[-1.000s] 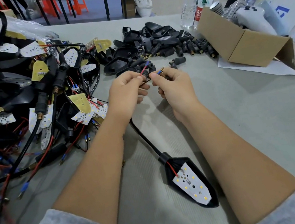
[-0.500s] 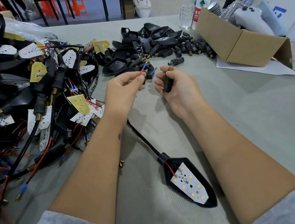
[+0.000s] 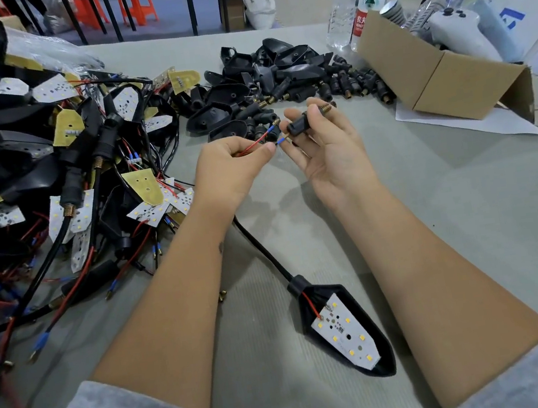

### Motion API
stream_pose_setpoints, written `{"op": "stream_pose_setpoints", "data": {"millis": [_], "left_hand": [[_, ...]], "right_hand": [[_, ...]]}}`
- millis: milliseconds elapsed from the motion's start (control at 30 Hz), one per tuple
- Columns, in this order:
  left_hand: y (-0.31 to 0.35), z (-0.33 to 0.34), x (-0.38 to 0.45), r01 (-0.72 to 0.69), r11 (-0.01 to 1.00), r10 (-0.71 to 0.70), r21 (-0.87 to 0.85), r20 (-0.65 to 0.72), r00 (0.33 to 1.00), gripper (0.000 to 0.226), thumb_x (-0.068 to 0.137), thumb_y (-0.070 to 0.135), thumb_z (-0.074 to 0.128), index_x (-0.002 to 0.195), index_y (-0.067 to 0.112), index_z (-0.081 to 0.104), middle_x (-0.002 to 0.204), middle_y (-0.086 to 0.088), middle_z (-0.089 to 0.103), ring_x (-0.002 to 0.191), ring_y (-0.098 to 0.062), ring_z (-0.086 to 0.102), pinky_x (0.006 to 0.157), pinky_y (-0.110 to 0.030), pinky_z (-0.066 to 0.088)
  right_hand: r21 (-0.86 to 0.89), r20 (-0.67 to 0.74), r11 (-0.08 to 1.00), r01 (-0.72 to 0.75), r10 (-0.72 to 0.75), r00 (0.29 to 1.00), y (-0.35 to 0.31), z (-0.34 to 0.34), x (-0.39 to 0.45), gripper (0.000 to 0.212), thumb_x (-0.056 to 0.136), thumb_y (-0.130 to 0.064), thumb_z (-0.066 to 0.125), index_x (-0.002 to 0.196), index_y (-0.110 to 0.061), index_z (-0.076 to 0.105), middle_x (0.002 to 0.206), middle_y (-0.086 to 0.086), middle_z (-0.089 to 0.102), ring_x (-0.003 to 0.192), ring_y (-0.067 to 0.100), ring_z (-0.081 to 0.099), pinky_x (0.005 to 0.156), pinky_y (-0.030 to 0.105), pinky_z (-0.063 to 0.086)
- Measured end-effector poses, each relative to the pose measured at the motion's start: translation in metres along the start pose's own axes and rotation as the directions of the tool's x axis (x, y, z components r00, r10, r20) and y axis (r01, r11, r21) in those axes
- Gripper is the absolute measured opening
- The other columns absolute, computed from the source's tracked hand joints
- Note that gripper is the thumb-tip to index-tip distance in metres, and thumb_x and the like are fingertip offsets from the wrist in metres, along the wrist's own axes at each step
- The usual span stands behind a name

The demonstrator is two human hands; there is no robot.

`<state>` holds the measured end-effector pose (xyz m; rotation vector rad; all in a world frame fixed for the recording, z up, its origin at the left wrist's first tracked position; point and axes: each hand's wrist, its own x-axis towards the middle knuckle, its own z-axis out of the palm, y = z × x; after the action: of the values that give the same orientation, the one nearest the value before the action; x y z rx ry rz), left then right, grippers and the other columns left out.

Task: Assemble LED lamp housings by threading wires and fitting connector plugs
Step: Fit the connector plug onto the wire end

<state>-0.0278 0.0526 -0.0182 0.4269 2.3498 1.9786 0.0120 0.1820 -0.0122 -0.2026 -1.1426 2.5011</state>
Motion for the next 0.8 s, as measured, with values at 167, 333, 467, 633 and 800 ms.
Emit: {"op": "stream_pose_setpoints", "data": {"millis": [167, 333, 467, 633, 800], "left_hand": [[0.0006, -0.0013, -0.0001, -0.001, 1.000, 0.001, -0.001, -0.005, 1.000, 0.024, 0.085, 0.028, 0.075, 0.086, 0.004, 0.072, 0.071, -0.008, 0.052, 0.067, -0.016, 0.043, 0.061, -0.027, 0.034], [-0.0002, -0.0020, 0.0002, -0.003, 0.999, 0.003, -0.034, 0.004, 1.000, 0.025, 0.085, 0.027, 0.075, 0.088, 0.002, 0.073, 0.074, -0.011, 0.056, 0.069, -0.016, 0.045, 0.065, -0.028, 0.036], [0.0001, -0.0020, -0.0013, -0.025, 0.999, 0.025, -0.029, 0.014, 1.000, 0.021, 0.085, 0.027, 0.074, 0.085, 0.005, 0.073, 0.071, -0.008, 0.052, 0.064, -0.012, 0.041, 0.058, -0.024, 0.033], [0.0024, -0.0021, 0.0026, 0.048, 0.996, -0.049, -0.073, -0.020, 0.999, 0.018, 0.091, 0.013, 0.057, 0.076, 0.018, 0.064, 0.061, 0.005, 0.051, 0.050, -0.008, 0.038, 0.050, -0.022, 0.032], [0.0027, -0.0014, 0.0061, 0.148, 0.966, -0.156, -0.213, -0.023, 0.987, 0.030, 0.085, -0.006, 0.034, 0.080, 0.017, 0.053, 0.069, -0.001, 0.052, 0.045, -0.006, 0.034, 0.043, -0.019, 0.027]], "right_hand": [[-0.023, -0.015, 1.000, -0.019, 0.018, 1.000, -0.0017, -0.0009, 0.0003, 0.005, 0.101, -0.012, 0.051, 0.103, -0.013, 0.055, 0.092, 0.011, 0.071, 0.083, 0.026, 0.071, 0.080, 0.038, 0.060], [-0.048, -0.030, 0.997, -0.054, 0.053, 0.998, -0.0017, -0.0012, -0.0015, 0.004, 0.100, -0.010, 0.052, 0.098, -0.011, 0.055, 0.088, 0.012, 0.071, 0.077, 0.025, 0.071, 0.077, 0.038, 0.061], [-0.130, 0.003, 0.990, -0.058, 0.059, 0.998, 0.0001, 0.0005, -0.0024, 0.007, 0.099, -0.010, 0.054, 0.094, -0.013, 0.056, 0.092, 0.012, 0.070, 0.077, 0.024, 0.071, 0.077, 0.036, 0.061], [-0.387, 0.068, 0.922, -0.015, 0.044, 0.997, 0.0050, 0.0030, -0.0050, 0.007, 0.097, -0.011, 0.057, 0.096, -0.018, 0.058, 0.095, 0.004, 0.073, 0.073, 0.012, 0.066, 0.074, 0.028, 0.052], [-0.469, 0.066, 0.883, 0.016, 0.016, 0.998, 0.0078, 0.0049, -0.0075, 0.009, 0.093, -0.008, 0.063, 0.093, -0.017, 0.063, 0.089, 0.005, 0.070, 0.070, 0.013, 0.060, 0.071, 0.027, 0.048]]}}
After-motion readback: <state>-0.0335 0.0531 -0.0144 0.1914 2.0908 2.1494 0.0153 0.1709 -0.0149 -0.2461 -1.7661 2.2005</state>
